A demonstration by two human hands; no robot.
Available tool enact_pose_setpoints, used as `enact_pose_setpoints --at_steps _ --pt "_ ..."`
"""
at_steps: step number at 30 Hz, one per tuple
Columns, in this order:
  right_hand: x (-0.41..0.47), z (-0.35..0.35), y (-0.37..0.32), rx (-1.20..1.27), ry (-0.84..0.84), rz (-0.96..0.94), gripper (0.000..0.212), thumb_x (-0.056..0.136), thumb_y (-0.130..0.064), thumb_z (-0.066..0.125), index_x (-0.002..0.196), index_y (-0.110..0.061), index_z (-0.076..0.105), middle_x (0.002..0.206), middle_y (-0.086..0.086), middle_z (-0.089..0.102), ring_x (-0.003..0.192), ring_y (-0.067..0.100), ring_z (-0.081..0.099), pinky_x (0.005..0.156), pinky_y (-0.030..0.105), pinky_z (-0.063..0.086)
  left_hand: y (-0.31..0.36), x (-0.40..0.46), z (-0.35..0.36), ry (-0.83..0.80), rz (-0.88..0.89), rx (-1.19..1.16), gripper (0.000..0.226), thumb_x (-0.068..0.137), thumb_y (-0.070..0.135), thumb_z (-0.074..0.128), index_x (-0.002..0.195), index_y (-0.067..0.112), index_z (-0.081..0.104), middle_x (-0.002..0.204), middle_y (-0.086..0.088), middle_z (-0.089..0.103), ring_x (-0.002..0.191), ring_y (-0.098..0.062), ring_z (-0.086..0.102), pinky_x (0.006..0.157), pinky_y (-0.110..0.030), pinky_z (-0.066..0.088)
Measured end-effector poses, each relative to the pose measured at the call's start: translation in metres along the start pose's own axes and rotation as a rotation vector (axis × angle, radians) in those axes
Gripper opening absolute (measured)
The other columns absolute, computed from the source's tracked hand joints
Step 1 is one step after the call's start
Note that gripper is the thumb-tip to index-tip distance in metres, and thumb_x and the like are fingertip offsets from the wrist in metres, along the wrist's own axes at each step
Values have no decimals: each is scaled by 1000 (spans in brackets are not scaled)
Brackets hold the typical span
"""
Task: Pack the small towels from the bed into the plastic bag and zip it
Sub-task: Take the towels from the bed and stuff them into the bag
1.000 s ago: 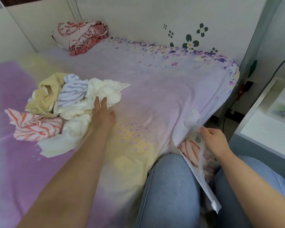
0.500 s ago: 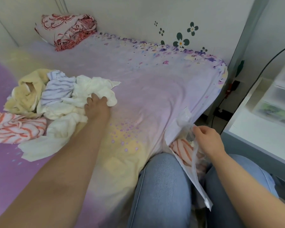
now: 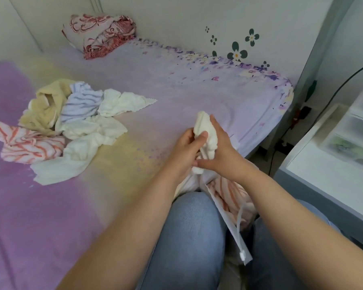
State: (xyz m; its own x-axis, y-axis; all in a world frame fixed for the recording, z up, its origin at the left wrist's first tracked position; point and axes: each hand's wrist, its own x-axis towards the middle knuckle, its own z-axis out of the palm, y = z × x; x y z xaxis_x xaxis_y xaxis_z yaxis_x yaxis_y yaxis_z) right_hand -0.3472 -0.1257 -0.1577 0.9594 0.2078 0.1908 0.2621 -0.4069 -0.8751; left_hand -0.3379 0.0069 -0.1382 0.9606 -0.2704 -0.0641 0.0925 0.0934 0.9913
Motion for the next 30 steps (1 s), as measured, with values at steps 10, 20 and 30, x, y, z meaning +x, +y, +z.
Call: enact_pose_setpoints --at_steps 10,20,30 --pt "1 -35 19 -65 394 77 44 81 -19 60 123 -24 48 113 -1 49 96 9 46 81 30 50 -44 -16 -1 -48 -299 1358 70 85 70 38 128 17 49 127 -8 59 112 -30 58 90 -39 47" --pt "-84 -27 8 -879 -680 519 43 99 -50 29 112 -27 63 129 7 56 113 26 54 93 37 43 -74 -24 -7 -45 -322 1100 37 89 35 35 70 12 58 73 -7 71 76 -27 67 81 -37 54" --pt "-94 -61 30 -945 107 859 42 93 -15 47 135 -9 42 113 14 58 89 31 59 68 35 45 -67 -43 -8 19 -191 1128 55 99 37 24 68 9 60 68 -7 69 70 -26 63 81 -38 52"
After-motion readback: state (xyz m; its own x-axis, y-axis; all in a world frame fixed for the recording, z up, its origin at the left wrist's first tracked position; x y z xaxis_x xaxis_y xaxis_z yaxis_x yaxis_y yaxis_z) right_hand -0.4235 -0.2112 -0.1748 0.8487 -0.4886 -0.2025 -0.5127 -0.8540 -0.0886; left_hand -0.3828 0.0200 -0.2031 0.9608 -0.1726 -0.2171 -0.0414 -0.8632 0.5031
